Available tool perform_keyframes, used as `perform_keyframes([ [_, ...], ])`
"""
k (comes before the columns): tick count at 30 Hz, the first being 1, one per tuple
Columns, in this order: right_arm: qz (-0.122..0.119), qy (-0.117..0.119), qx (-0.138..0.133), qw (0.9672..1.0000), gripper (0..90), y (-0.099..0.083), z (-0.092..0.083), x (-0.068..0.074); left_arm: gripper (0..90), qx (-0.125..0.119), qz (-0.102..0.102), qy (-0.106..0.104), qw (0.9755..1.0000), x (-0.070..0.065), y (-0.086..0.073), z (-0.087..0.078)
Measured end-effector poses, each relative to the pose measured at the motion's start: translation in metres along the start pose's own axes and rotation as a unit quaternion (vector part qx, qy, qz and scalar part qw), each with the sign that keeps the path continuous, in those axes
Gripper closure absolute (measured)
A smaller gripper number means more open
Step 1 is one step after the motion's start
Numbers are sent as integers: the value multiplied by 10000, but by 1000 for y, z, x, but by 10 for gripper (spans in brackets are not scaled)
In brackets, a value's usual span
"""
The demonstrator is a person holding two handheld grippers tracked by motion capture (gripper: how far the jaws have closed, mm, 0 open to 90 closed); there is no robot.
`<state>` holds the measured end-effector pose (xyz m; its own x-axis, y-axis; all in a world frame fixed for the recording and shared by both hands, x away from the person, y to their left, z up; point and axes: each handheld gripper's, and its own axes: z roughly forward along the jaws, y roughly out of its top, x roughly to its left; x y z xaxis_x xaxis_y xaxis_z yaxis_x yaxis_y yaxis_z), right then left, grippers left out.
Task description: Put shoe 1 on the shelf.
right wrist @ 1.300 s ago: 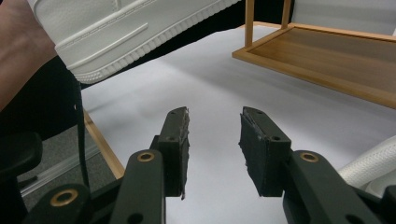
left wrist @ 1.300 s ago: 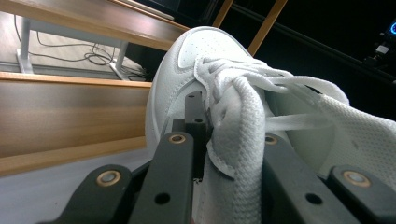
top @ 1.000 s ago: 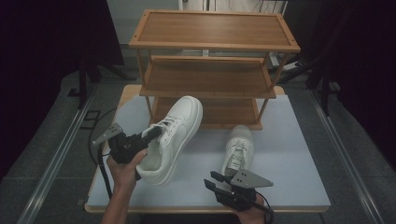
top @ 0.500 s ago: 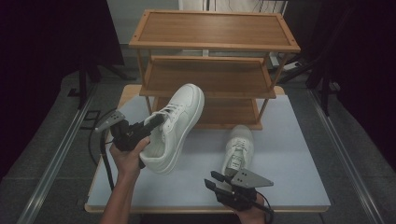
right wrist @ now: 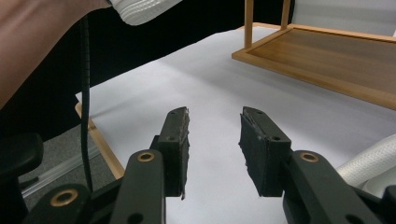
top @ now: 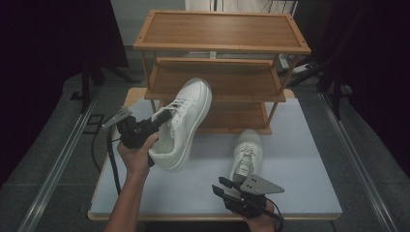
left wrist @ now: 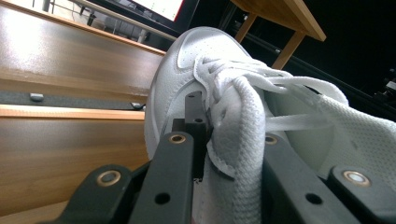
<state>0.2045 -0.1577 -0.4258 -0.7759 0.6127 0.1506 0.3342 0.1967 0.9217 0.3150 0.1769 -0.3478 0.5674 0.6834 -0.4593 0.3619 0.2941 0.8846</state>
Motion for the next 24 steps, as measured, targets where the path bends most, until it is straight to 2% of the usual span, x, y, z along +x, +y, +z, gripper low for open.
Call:
perform_keyframes([
  [14,21,8,-3,10000,613,0,0,0,831,-70,-10,83,9999,0,10,17],
  [24,27,17,1,10000,613,0,0,0,831,-100,12,304,9995,4,27,34],
])
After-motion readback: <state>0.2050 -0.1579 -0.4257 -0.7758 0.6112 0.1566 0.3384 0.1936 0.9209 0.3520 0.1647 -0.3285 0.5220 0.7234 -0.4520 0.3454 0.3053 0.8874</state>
